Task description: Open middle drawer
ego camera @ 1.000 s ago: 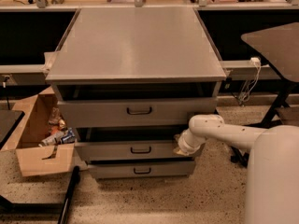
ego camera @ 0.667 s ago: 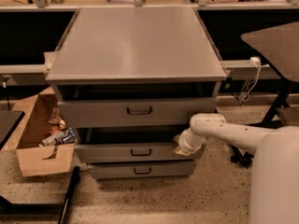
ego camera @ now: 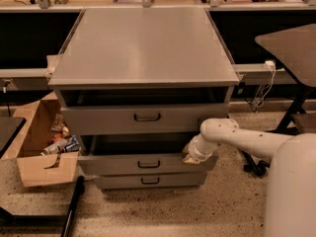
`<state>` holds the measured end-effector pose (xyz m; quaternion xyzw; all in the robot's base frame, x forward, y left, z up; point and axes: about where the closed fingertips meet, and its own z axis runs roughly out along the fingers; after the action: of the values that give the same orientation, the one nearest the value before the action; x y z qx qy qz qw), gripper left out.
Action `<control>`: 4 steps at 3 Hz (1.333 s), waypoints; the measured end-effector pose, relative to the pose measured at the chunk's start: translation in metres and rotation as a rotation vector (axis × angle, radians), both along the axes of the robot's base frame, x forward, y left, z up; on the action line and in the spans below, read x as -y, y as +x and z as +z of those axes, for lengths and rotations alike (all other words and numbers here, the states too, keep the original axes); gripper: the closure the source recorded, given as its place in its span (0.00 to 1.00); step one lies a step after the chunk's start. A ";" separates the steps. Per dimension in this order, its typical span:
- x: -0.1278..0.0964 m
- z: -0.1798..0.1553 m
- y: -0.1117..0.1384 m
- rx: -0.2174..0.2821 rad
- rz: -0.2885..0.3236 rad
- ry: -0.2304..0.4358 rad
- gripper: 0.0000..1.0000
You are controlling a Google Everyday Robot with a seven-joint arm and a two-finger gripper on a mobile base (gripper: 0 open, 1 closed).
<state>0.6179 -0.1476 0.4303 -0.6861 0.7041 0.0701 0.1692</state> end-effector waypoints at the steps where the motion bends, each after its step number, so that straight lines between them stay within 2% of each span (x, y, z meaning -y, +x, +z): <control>1: 0.000 0.000 0.000 0.000 0.000 0.000 0.82; 4: 0.000 0.000 0.000 0.000 0.000 0.000 0.12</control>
Offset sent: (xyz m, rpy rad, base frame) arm 0.0000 0.0000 0.0000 0.0000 0.0000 0.0000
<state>0.6178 -0.1476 0.4302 -0.6861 0.7041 0.0702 0.1691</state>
